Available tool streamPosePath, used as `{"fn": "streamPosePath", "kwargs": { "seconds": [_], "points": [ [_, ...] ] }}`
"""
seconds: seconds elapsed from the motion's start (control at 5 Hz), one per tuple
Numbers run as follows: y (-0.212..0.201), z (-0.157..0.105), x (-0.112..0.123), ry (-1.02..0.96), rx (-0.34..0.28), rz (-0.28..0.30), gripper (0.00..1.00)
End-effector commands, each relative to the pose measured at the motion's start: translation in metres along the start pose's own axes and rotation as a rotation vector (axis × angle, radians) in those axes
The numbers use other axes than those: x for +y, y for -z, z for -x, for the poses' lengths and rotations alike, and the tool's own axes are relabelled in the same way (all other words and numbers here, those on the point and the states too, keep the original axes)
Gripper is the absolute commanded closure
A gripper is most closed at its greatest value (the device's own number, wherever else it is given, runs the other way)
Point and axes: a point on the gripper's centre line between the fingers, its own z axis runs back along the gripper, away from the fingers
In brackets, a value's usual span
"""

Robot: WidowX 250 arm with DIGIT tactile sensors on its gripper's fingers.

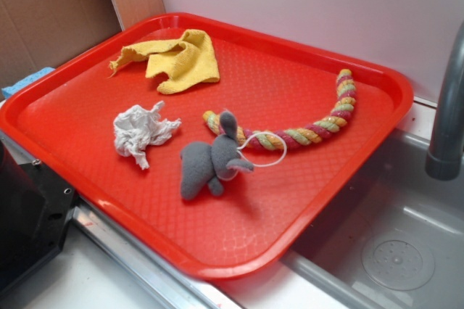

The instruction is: Grab the gray animal.

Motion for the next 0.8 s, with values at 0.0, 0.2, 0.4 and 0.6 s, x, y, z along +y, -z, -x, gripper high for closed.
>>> {"fn": "streamPosePath", "kwargs": {
  "seconds": [0.0,0.2,0.4,0.6],
  "points": [
    [0.0,0.0,0.0,0.0,0.0,0.0,0.0],
    [0.002,-0.001,-0.009,0.136,-0.043,0.006,0.0],
    [0.011,-0.007,-0.021,0.245,-0.067,0.022,0.0],
    [0.025,-0.017,-0.039,0.41,-0.116,0.062,0.0]
  ]
}}
